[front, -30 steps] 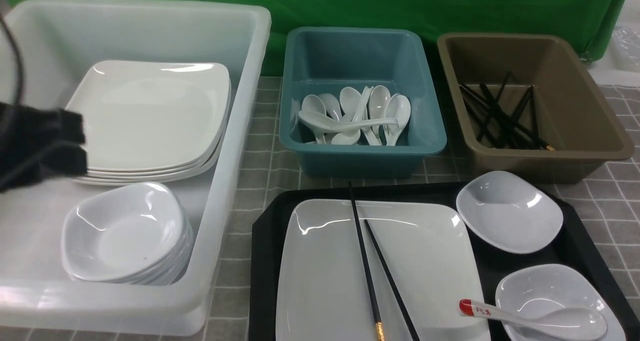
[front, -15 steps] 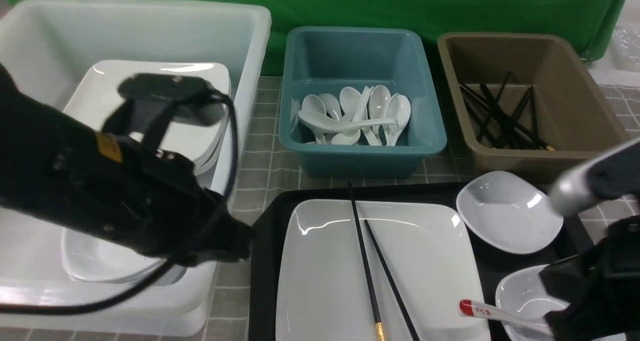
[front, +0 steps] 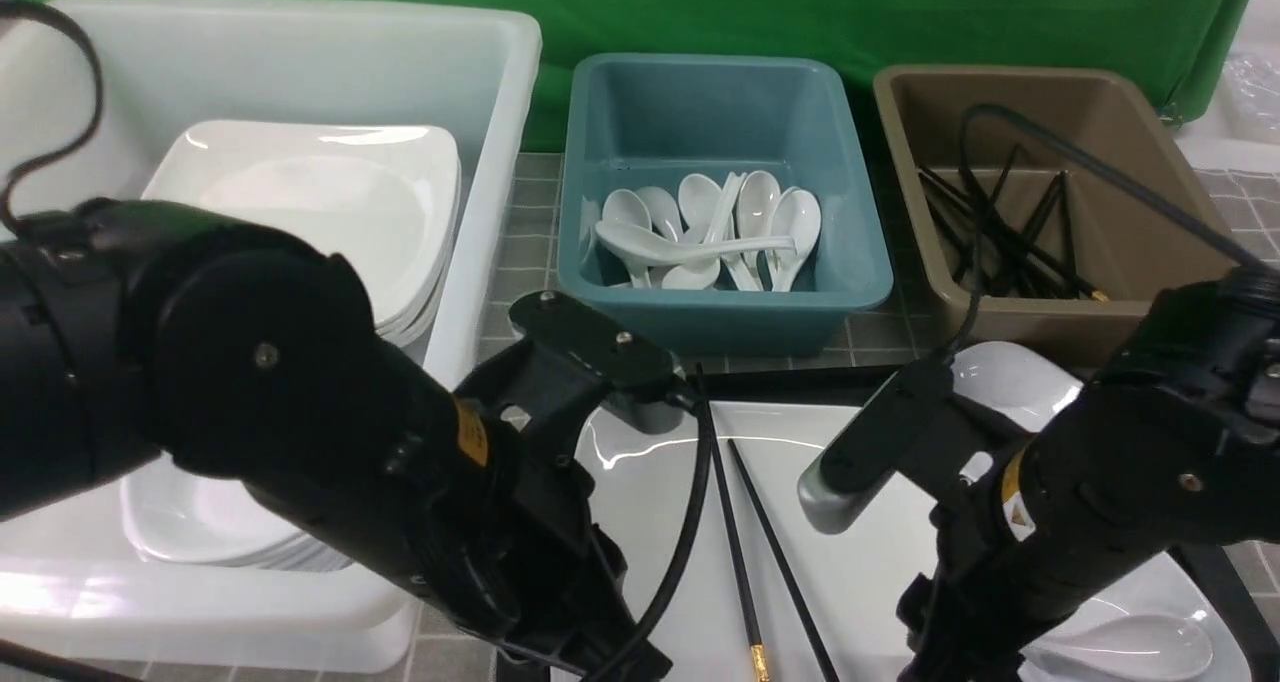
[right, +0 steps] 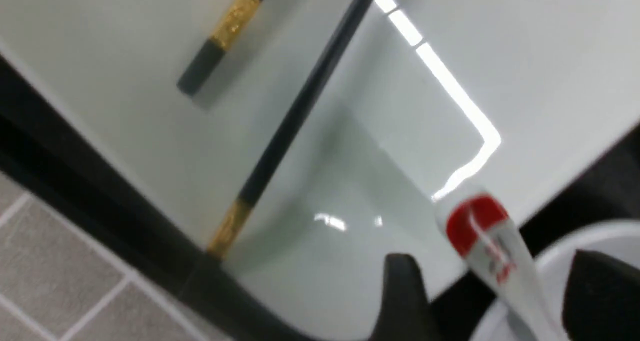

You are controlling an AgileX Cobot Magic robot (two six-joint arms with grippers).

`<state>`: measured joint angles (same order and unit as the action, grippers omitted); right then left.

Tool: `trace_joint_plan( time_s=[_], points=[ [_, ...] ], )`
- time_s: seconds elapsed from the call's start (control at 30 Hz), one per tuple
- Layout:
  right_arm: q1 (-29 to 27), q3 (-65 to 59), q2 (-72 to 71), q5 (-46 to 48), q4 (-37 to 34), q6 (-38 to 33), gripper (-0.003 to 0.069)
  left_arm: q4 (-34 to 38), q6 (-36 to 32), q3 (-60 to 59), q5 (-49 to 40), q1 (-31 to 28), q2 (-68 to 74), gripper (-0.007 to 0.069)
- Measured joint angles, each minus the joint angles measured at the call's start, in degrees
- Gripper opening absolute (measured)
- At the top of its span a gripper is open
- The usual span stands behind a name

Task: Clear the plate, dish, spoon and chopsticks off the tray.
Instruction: Use the right arm to grab a soup spoon from the plate

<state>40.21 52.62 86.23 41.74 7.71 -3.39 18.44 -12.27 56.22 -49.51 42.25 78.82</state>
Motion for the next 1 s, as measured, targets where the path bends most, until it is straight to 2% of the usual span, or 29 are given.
trace_joint_plan(
  time_s=[0.1,0.33,0.4,0.57,0.6,1.0],
  points=[
    [0.0,0.26,3.18,-3.01,0.0,-1.17,0.0483,0.06,-1.1,0.0,3.05,0.0,-0.04,0.0],
    [0.0,0.25,7.13,-3.65,0.0,-1.79,0.0471,0.73,-2.55,0.0,7.51,0.04,-0.15,0.0001],
    [0.0,0.25,7.47,-3.97,0.15,-1.79,0.0415,1.31,-2.59,0.0,7.86,0.04,-0.15,0.0001],
    [0.0,0.31,7.48,-4.51,2.42,-2.0,0.0204,1.7,-2.86,0.0,8.26,0.04,-0.15,0.0001],
    [0.0,0.31,7.31,-4.43,2.59,-2.0,0.019,1.72,-2.92,0.0,8.26,0.04,-0.15,0.0001],
    [0.0,3.44,-0.35,-4.32,6.62,-1.95,0.0189,2.43,-2.98,1.51,11.86,-0.31,-0.4,0.0001]
  ],
)
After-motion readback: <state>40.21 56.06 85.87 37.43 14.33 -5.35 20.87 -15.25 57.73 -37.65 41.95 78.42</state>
